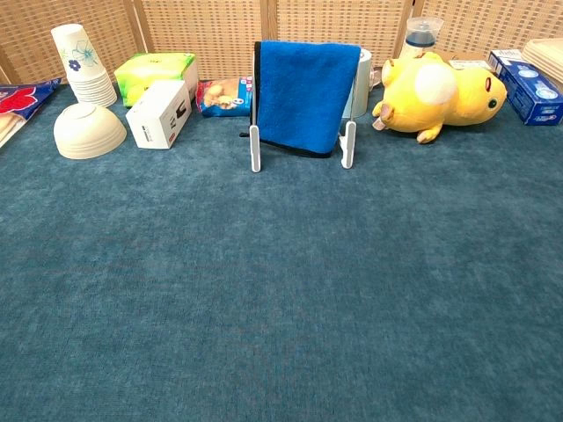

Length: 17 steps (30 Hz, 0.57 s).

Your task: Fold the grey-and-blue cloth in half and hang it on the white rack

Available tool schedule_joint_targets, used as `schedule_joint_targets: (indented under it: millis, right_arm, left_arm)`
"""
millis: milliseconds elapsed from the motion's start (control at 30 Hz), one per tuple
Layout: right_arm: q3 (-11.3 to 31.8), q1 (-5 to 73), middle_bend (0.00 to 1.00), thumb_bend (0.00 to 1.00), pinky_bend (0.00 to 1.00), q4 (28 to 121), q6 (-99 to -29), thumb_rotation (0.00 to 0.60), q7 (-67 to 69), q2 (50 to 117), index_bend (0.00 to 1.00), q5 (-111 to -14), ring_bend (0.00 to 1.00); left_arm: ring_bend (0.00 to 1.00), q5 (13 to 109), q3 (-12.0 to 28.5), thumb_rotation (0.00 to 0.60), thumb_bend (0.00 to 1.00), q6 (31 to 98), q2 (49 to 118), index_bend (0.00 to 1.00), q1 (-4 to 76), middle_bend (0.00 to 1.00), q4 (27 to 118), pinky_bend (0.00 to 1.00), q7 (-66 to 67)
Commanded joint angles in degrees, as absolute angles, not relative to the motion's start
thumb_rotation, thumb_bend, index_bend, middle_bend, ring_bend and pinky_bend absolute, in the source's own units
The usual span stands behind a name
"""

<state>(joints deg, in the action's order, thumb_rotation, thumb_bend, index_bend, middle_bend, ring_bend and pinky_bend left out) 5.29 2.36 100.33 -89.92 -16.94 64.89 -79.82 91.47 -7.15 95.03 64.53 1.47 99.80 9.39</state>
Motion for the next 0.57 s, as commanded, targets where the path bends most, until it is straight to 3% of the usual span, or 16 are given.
schedule_joint_targets:
  millis: [33, 567]
  right_arm:
    - [5.05, 2.22, 0.0, 0.33, 0.0, 100.1, -89.84, 0.6, -16.83, 65.13, 0.03, -80.21, 0.0]
    - [5.48, 2.59, 0.0, 0.33, 0.0, 98.88, -88.12, 0.6, -15.45, 65.78, 0.03, -79.65, 0.0]
  left_arm:
    - [0.0, 92.0, -7.65, 0.6, 0.13, 96.02, 65.5, 0.15, -0.09, 0.01, 99.25, 0.0, 9.71]
    - [0.0, 91.32, -4.84, 0.6, 0.13, 94.35, 65.31, 0.16, -0.77, 0.02, 102.24, 0.0, 12.98]
